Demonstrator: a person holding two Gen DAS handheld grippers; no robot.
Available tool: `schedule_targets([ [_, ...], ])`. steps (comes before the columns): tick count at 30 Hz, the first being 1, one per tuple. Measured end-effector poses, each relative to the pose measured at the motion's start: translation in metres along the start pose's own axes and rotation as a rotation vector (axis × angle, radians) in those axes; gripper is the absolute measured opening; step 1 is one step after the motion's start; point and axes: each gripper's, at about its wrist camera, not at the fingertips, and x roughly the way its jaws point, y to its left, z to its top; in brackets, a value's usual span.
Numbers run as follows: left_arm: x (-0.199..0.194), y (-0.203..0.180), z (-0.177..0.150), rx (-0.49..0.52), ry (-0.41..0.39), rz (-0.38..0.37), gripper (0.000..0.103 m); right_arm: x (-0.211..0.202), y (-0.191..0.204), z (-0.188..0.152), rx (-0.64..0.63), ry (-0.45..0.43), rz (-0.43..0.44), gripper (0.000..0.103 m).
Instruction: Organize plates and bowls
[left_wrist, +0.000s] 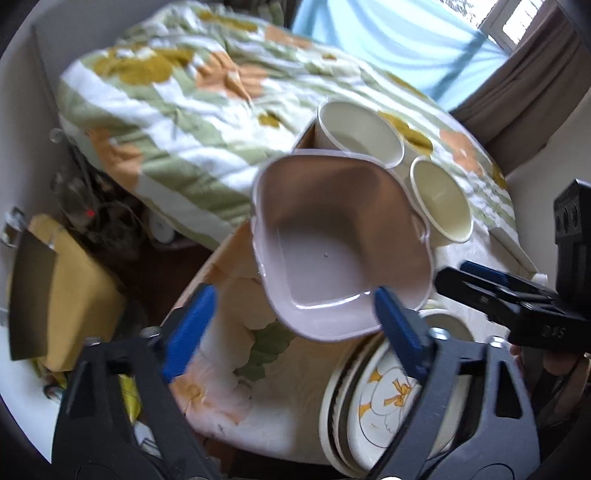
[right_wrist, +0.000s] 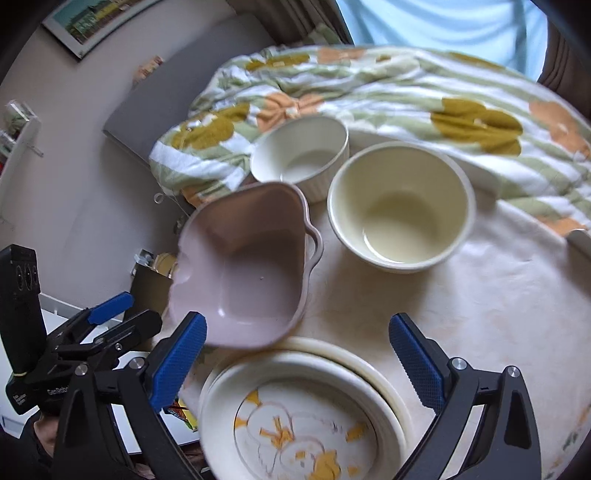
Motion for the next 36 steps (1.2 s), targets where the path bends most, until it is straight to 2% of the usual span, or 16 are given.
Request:
schedule_targets([
  [1, 0.009, 0.001, 0.002, 0.005, 0.017, -0.007, 0.074, 0.007, 0.000, 0.002, 0.007, 0.013, 0.007, 0.080],
  [4, 0.032, 0.004, 0.011, 0.014, 0.052, -0.022, 0.066, 0.027, -0.002, 0.009, 0.017, 0.049, 0.023, 0.061],
  [7, 0.046, 0.006, 0.019, 0.025, 0.068, -0.026, 0.062, 0.041, -0.003, 0.014, 0.017, 0.066, 0.016, 0.052],
  [8, 0.050, 0.006, 0.022, 0.031, 0.072, -0.025, 0.057, 0.044, -0.002, 0.015, 0.017, 0.069, 0.013, 0.049],
  [10, 0.056, 0.008, 0.026, 0.041, 0.083, -0.024, 0.046, 0.050, -0.001, 0.018, 0.011, 0.069, 0.002, 0.038],
  [11, 0.059, 0.009, 0.028, 0.045, 0.092, -0.025, 0.036, 0.051, -0.001, 0.019, 0.009, 0.068, -0.003, 0.035],
  [12, 0.064, 0.010, 0.030, 0.050, 0.104, -0.023, 0.025, 0.053, 0.000, 0.021, 0.007, 0.066, -0.012, 0.033],
  [14, 0.071, 0.012, 0.032, 0.055, 0.118, -0.022, 0.017, 0.057, -0.002, 0.023, 0.008, 0.067, -0.033, 0.033],
  [16, 0.075, 0.014, 0.031, 0.058, 0.125, -0.025, 0.013, 0.057, -0.003, 0.024, 0.008, 0.059, -0.043, 0.021],
  [18, 0.076, 0.014, 0.032, 0.065, 0.123, -0.023, 0.012, 0.059, -0.003, 0.024, 0.001, 0.058, -0.052, 0.015],
  [22, 0.073, 0.010, 0.032, 0.094, 0.107, -0.006, 0.012, 0.059, 0.000, 0.025, -0.012, 0.056, -0.065, 0.013],
  [28, 0.047, 0.003, 0.027, 0.109, 0.064, 0.029, 0.012, 0.047, 0.012, 0.022, -0.050, 0.020, -0.050, 0.013],
  [32, 0.015, -0.012, 0.024, 0.128, 0.019, 0.048, 0.012, 0.024, 0.018, 0.018, -0.067, -0.020, -0.025, 0.013],
  [36, -0.020, -0.045, 0.016, 0.173, -0.036, 0.058, 0.012, -0.015, 0.018, 0.007, -0.071, -0.068, -0.014, 0.013],
])
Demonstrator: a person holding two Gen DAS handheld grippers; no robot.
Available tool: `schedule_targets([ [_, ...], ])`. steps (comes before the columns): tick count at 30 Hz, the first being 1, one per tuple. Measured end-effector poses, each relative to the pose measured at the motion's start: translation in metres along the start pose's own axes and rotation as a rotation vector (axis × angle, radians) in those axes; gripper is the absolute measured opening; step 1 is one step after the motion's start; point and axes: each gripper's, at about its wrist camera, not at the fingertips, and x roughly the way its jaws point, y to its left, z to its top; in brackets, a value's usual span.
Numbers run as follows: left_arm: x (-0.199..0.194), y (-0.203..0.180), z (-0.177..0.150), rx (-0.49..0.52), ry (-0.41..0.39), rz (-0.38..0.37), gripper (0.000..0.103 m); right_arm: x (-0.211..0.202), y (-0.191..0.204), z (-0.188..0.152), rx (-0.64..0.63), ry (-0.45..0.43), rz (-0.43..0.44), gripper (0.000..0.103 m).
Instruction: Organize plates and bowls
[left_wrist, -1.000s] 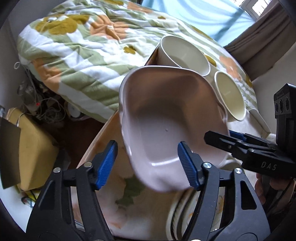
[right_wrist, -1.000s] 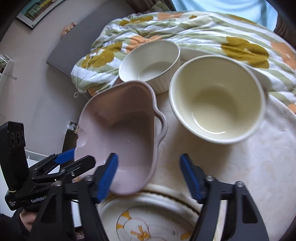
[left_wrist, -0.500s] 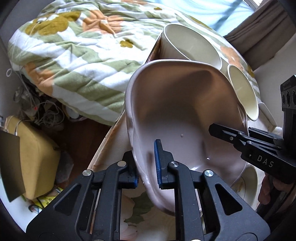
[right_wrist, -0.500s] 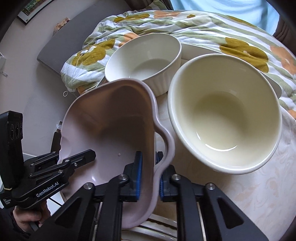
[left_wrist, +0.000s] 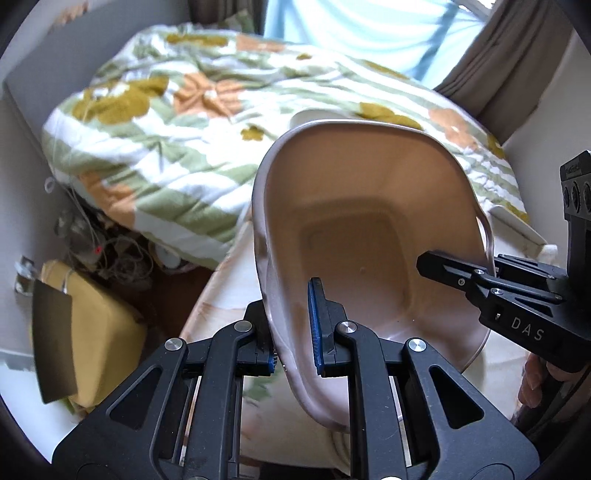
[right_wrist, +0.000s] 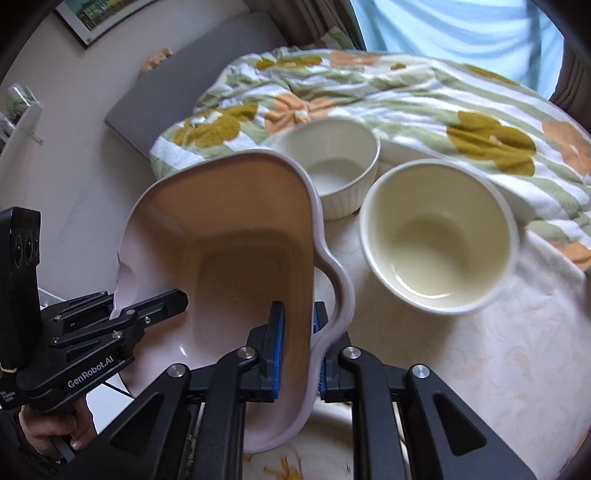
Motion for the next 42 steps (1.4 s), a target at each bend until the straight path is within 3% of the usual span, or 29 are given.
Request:
schedule_targets([
  [4, -0.031, -0.048, -0.007, 0.066, -0.036, -0.007, 0.012, -0.050, -0.014, -0.019, 0.042, -0.056, -0.008, 0.013],
  [9, -0.055, -0.124, -0.027, 0.154, -0.052, -0.078, 0.012, -0.120, -0.048, -0.058, 0.119, -0.135, -0.047, 0.013],
  [18, -0.043, -0.253, -0.083, 0.276, 0.022, -0.215, 0.012, -0.201, -0.127, -0.145, 0.276, -0.171, -0.175, 0.013],
  [24, 0.001, -0.308, -0.112, 0.307, 0.128, -0.289, 0.012, -0.213, -0.184, -0.193, 0.379, -0.130, -0.245, 0.013],
  [31, 0.052, -0.344, -0.136, 0.347, 0.218, -0.293, 0.012, -0.194, -0.232, -0.224, 0.474, -0.092, -0.283, 0.013],
  [42, 0.076, -0.357, -0.150, 0.385, 0.244, -0.243, 0.012, -0.178, -0.261, -0.244, 0.526, -0.064, -0.259, 0.013],
])
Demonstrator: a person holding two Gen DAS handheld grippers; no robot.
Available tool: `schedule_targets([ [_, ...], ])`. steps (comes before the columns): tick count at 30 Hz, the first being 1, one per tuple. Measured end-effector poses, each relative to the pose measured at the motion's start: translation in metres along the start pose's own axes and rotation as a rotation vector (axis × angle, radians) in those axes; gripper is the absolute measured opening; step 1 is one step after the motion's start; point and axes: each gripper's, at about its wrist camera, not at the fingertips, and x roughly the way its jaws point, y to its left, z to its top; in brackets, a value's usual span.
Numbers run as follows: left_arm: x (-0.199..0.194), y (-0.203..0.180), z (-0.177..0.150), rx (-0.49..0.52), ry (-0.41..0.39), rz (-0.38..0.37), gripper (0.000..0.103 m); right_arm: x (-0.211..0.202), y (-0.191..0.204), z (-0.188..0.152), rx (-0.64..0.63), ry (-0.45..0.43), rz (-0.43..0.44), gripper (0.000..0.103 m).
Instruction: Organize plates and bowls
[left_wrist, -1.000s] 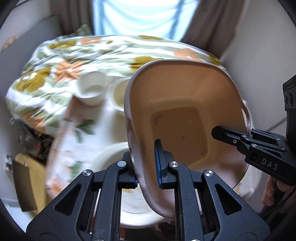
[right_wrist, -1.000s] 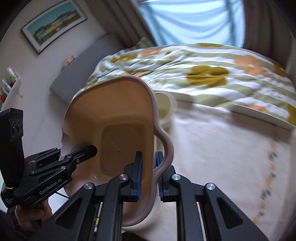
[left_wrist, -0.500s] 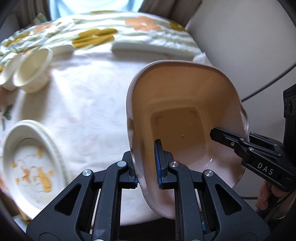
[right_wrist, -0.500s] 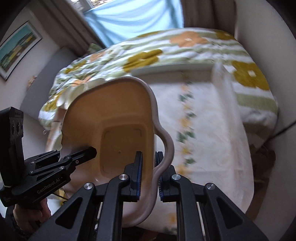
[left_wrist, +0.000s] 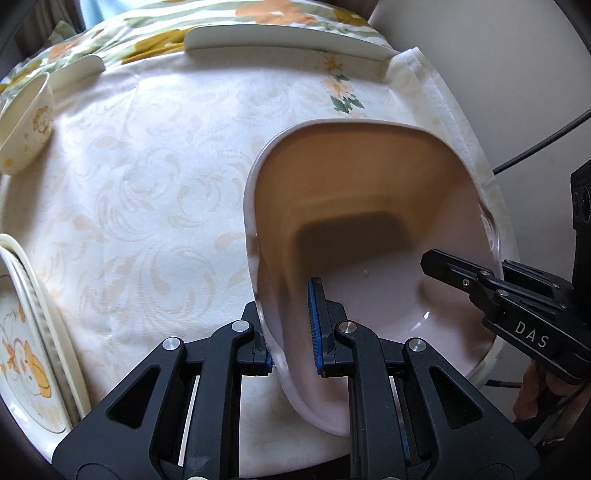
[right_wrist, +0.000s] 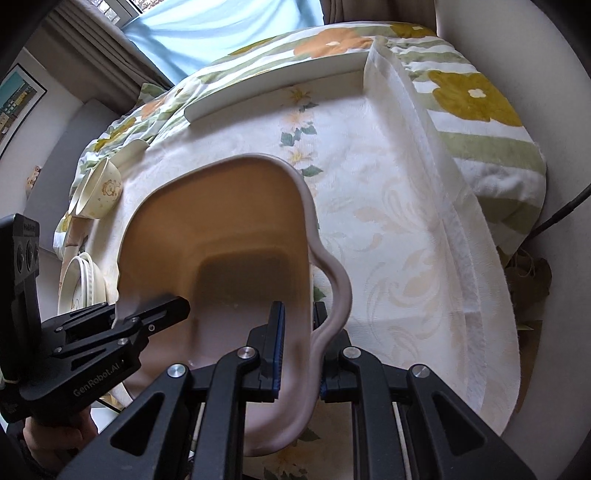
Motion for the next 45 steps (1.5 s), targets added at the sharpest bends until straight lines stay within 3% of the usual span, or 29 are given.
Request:
schedule_targets([
  [4, 0.004, -0.002, 0.005, 0.025, -0.004, 0.026, 0.022, 0.004, -0.005, -0.001, 0.017, 0.005, 0.015, 0.013],
  [5, 0.004, -0.004, 0.005, 0.032, -0.004, 0.035, 0.037, 0.005, -0.006, -0.001, 0.023, 0.005, 0.021, 0.013],
  [6, 0.004, -0.005, 0.005, 0.038, -0.004, 0.045, 0.061, 0.005, -0.007, -0.001, 0.030, 0.008, 0.028, 0.013],
  [7, 0.003, -0.007, 0.004, 0.045, -0.011, 0.047, 0.069, 0.005, -0.008, -0.001, 0.037, 0.014, 0.032, 0.013],
  [9, 0.003, -0.010, 0.005, 0.052, -0.024, 0.045, 0.070, 0.007, -0.012, 0.001, 0.059, 0.017, 0.042, 0.014],
  [11, 0.004, -0.011, 0.007, 0.058, -0.016, 0.054, 0.070, 0.005, -0.015, 0.000, 0.075, 0.009, 0.047, 0.022],
  [13, 0.002, -0.010, 0.007, 0.059, -0.015, 0.062, 0.070, 0.000, -0.021, -0.001, 0.105, -0.003, 0.052, 0.046],
  [20, -0.038, 0.001, -0.009, 0.042, -0.055, 0.098, 0.070, -0.041, -0.025, -0.004, 0.102, -0.048, 0.045, 0.048],
  [25, -0.104, 0.019, -0.029, -0.013, -0.167, 0.144, 0.070, -0.090, -0.001, 0.000, 0.006, -0.126, 0.041, 0.048],
  [29, -0.171, 0.037, -0.041, -0.072, -0.303, 0.185, 0.073, -0.123, 0.032, 0.011, -0.094, -0.196, 0.092, 0.048],
  [30, -0.188, 0.043, -0.043, -0.088, -0.342, 0.203, 0.085, -0.128, 0.043, 0.015, -0.123, -0.213, 0.107, 0.052],
  [32, -0.214, 0.055, -0.047, -0.125, -0.403, 0.241, 0.103, -0.137, 0.066, 0.022, -0.182, -0.248, 0.141, 0.079],
  [33, -0.225, 0.062, -0.050, -0.142, -0.433, 0.253, 0.103, -0.139, 0.076, 0.025, -0.199, -0.266, 0.159, 0.096],
  [34, -0.234, 0.069, -0.051, -0.158, -0.454, 0.260, 0.103, -0.141, 0.086, 0.027, -0.219, -0.286, 0.186, 0.102],
  [38, -0.253, 0.110, -0.051, -0.237, -0.468, 0.284, 0.103, -0.135, 0.124, 0.040, -0.270, -0.282, 0.288, 0.102],
  [45, -0.253, 0.184, -0.024, -0.316, -0.437, 0.275, 0.103, -0.104, 0.182, 0.066, -0.347, -0.220, 0.232, 0.102],
])
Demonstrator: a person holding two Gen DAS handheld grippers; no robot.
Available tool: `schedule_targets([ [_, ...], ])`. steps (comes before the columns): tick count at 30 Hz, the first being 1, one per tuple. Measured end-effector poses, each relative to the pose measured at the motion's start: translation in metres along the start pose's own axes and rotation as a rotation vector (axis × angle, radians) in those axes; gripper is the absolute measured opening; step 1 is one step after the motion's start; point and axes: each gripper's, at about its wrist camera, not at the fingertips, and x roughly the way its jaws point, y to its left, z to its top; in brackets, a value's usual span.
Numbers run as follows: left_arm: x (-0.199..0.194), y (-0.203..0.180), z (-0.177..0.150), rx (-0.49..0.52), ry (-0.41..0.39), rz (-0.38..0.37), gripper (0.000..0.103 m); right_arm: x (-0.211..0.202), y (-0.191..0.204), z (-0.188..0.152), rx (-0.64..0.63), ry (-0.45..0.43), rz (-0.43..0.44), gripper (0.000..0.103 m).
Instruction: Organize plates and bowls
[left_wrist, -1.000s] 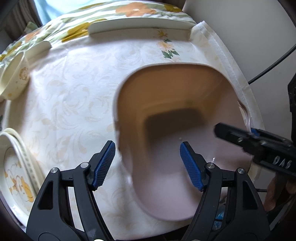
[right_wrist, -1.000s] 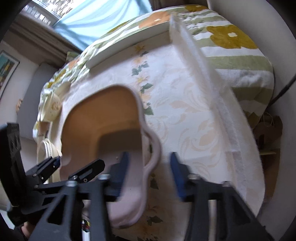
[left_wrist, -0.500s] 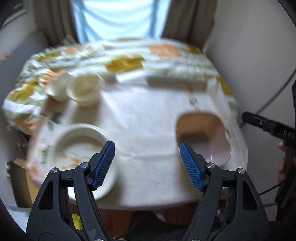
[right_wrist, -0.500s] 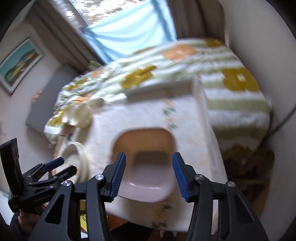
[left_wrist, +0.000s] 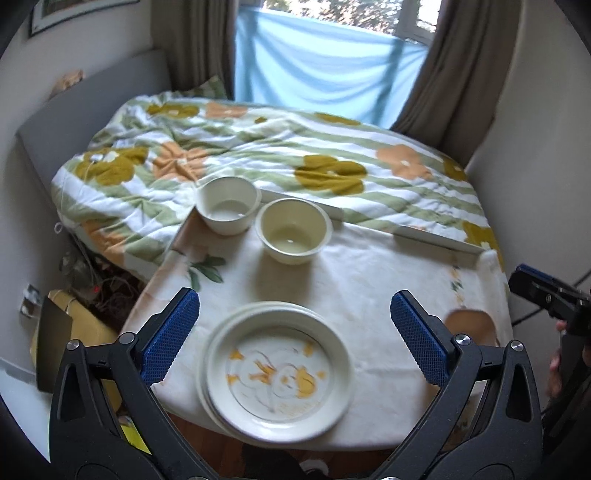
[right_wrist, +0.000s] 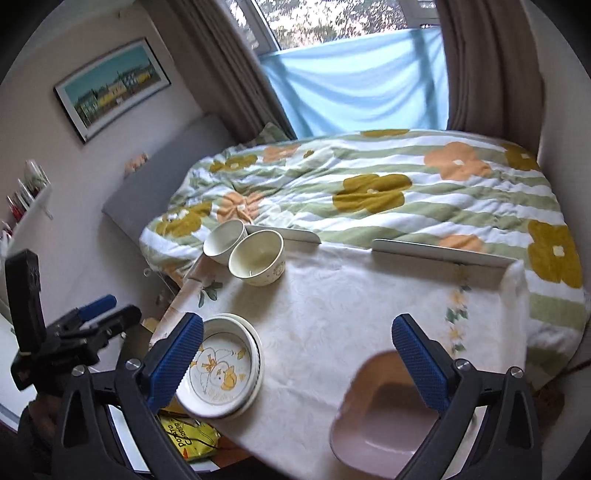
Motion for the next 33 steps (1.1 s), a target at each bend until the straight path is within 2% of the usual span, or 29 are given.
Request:
schedule_targets([
  [4, 0.040, 0.033, 0.028, -0.017, 0.069, -0.016, 0.103, 0.039, 0.018, 0.019, 0.002, 0.026, -0.059, 0.102],
  [6, 0.060, 0.046, 0.039, -0.023, 0.108, -0.026, 0.103, 0.067, 0.024, 0.029, 0.013, 0.067, -0.050, 0.102],
  [9, 0.098, 0.062, 0.059, -0.033, 0.174, -0.067, 0.103, 0.107, 0.030, 0.043, 0.047, 0.118, -0.051, 0.102],
  [11, 0.125, 0.070, 0.066, -0.061, 0.228, -0.108, 0.102, 0.134, 0.031, 0.052, 0.068, 0.160, -0.081, 0.102],
  [13, 0.159, 0.078, 0.069, -0.076, 0.294, -0.146, 0.098, 0.163, 0.029, 0.058, 0.102, 0.208, -0.092, 0.102],
  [15, 0.190, 0.082, 0.069, -0.075, 0.353, -0.157, 0.087, 0.189, 0.028, 0.061, 0.133, 0.247, -0.089, 0.101],
  [17, 0.213, 0.082, 0.067, -0.080, 0.394, -0.177, 0.081, 0.215, 0.029, 0.063, 0.146, 0.284, -0.106, 0.101],
  [18, 0.221, 0.083, 0.068, -0.078, 0.404, -0.182, 0.079, 0.224, 0.030, 0.063, 0.151, 0.298, -0.111, 0.097],
  [22, 0.256, 0.082, 0.072, -0.046, 0.440, -0.194, 0.070, 0.260, 0.025, 0.061, 0.184, 0.373, -0.120, 0.069],
  [25, 0.276, 0.077, 0.069, -0.028, 0.473, -0.210, 0.056, 0.276, 0.020, 0.061, 0.205, 0.403, -0.137, 0.062],
  [27, 0.284, 0.076, 0.069, -0.024, 0.486, -0.215, 0.043, 0.284, 0.017, 0.059, 0.217, 0.421, -0.144, 0.056],
  [28, 0.288, 0.075, 0.069, -0.023, 0.492, -0.217, 0.040, 0.287, 0.016, 0.059, 0.221, 0.429, -0.147, 0.052],
  [30, 0.293, 0.072, 0.068, -0.013, 0.494, -0.218, 0.021, 0.291, 0.013, 0.059, 0.223, 0.435, -0.151, 0.045],
  [33, 0.296, 0.067, 0.068, 0.013, 0.487, -0.219, 0.017, 0.297, 0.012, 0.058, 0.234, 0.440, -0.126, 0.026],
])
